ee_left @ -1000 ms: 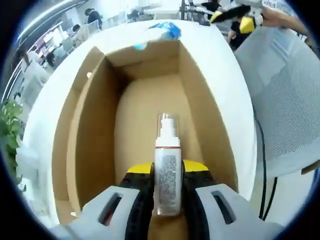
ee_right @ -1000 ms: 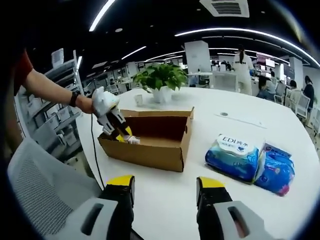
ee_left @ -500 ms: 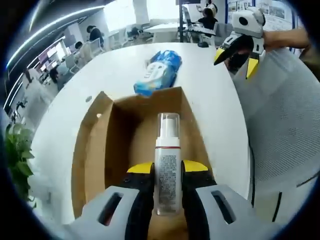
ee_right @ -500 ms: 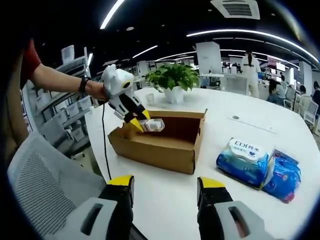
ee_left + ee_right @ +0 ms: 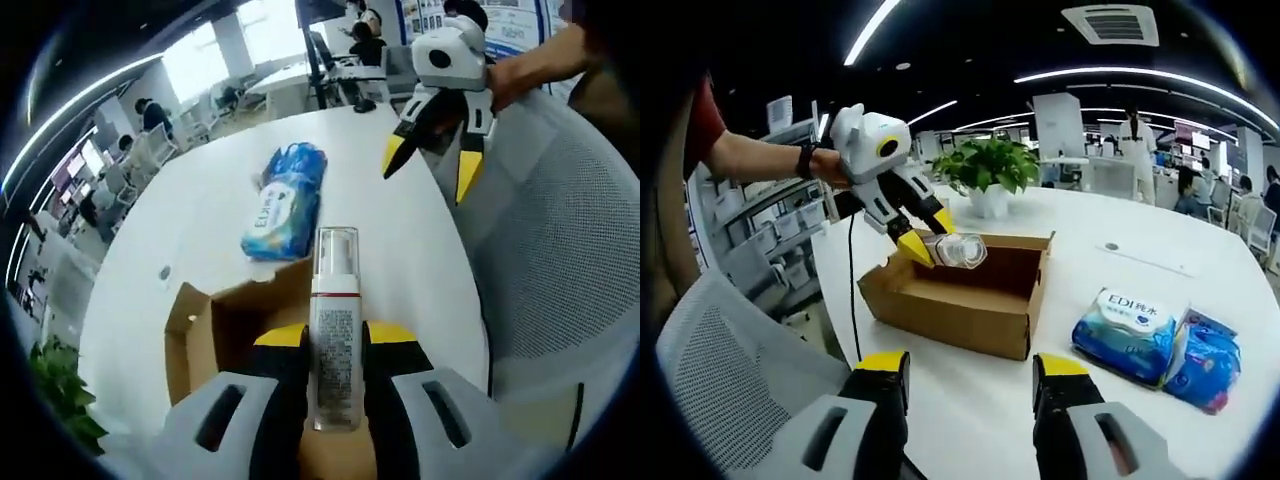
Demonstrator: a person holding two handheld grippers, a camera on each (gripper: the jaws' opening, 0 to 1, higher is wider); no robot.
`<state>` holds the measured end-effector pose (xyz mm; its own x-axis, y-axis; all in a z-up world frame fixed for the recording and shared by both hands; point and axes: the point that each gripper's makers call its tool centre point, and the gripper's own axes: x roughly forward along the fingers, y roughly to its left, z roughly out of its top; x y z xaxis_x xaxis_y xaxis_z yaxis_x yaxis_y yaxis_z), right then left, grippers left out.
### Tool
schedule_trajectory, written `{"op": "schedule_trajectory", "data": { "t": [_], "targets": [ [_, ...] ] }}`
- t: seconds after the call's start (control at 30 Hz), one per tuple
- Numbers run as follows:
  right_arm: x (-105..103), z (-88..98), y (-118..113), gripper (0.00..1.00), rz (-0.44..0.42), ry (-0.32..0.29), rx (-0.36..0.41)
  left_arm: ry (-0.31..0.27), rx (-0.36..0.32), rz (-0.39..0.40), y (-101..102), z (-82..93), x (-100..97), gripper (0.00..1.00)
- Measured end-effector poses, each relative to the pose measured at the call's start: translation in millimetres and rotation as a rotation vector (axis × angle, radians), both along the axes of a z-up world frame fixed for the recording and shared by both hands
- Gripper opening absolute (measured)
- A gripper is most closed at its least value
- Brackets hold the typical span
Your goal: Operate the shoe box by opening the lid, removing the specified soft item, and placing it in the target area until the item is outside and the box remains undamaged.
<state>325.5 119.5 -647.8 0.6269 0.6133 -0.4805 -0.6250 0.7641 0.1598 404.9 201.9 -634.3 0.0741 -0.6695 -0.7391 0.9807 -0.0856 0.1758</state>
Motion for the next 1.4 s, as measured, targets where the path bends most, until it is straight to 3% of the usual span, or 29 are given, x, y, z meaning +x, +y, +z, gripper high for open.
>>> {"op": "schedule_trajectory", "data": {
  "t": [0.3,0.83,1.0,1.2,1.4],
  "targets": [
    [1,5.9,2,0.45,0.007,-0.021,0.016,0.0,0.005,-0.087,-16,3.5,-24.7,0.19],
    [-7,19.0,24,0.43,0.089,-0.06,0.066,0.078,0.018,-0.204,-30,-1.3,-62.6,0.19],
    [-17,22.8,38,0.4,0.169,-0.066,0.088,0.152,0.025,-0.263,-30,-2.7,-82.4,0.19],
    [-32,26.5,55,0.3,0.263,-0.072,0.101,0.196,0.042,-0.306,-26,-2.4,-95.8,0.19],
    [-37,26.3,57,0.21,0.3,-0.073,0.098,0.265,0.032,-0.332,-23,3.7,-107.1,0.19]
  ]
}}
